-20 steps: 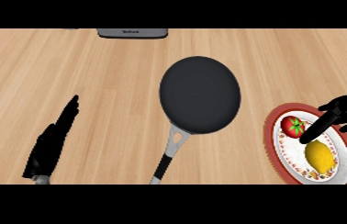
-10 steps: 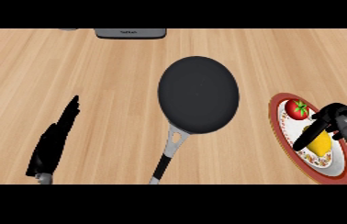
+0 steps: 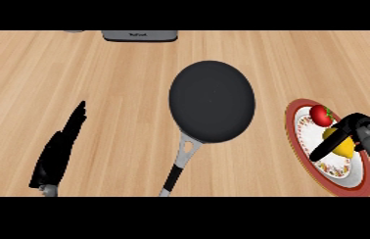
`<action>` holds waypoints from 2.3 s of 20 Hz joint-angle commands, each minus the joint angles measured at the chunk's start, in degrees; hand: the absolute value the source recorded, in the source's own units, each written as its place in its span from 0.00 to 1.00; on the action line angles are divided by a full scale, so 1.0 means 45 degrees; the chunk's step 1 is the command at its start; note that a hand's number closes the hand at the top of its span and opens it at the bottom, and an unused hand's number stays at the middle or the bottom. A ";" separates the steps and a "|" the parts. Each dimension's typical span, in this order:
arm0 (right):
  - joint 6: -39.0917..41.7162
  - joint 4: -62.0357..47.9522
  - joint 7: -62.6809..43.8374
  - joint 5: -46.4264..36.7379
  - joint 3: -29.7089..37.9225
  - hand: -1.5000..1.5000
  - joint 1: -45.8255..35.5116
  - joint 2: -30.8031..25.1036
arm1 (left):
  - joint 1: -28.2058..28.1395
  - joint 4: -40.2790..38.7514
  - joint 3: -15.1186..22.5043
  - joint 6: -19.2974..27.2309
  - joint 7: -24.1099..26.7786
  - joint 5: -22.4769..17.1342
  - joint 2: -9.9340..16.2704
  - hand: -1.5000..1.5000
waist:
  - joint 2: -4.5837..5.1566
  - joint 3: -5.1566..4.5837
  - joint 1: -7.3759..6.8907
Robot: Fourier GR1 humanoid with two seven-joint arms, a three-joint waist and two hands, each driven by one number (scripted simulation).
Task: Pick the lemon from the plate and place it in the pan
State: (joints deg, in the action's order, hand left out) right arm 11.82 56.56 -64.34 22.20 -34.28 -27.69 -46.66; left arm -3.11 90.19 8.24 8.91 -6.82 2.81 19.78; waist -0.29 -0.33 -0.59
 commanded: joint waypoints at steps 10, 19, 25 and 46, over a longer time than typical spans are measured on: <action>-0.1095 0.0115 0.0237 -0.0667 0.0815 1.00 0.1894 0.0526 | -0.0948 0.0419 -0.0131 -0.0149 0.0246 0.0290 -0.0308 0.50 | 0.0028 0.0071 0.0180; -0.3057 0.5015 0.3337 -0.4448 -0.0627 1.00 0.2287 0.0000 | -0.0692 0.0207 -0.0850 -0.0260 0.0046 0.0246 0.0094 0.50 | -0.0161 0.0050 0.0547; -0.5832 0.7390 0.2463 -0.7731 -0.0872 1.00 0.3260 -0.1449 | -0.0736 0.0083 -0.0912 -0.0474 0.0222 0.0038 -0.0073 0.50 | -0.0099 0.0036 0.0601; -0.6114 0.8303 0.2648 -1.2764 0.0725 1.00 -0.1788 0.2525 | 0.0059 -0.0254 -0.0671 -0.0806 0.0147 0.0533 -0.0705 0.50 | 0.0106 0.0066 -0.0109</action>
State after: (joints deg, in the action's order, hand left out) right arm -18.47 98.69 -51.96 -34.84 -31.35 -29.94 -43.11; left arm -3.74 90.34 4.43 4.79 -6.76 3.91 18.11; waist 0.06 -0.05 -0.70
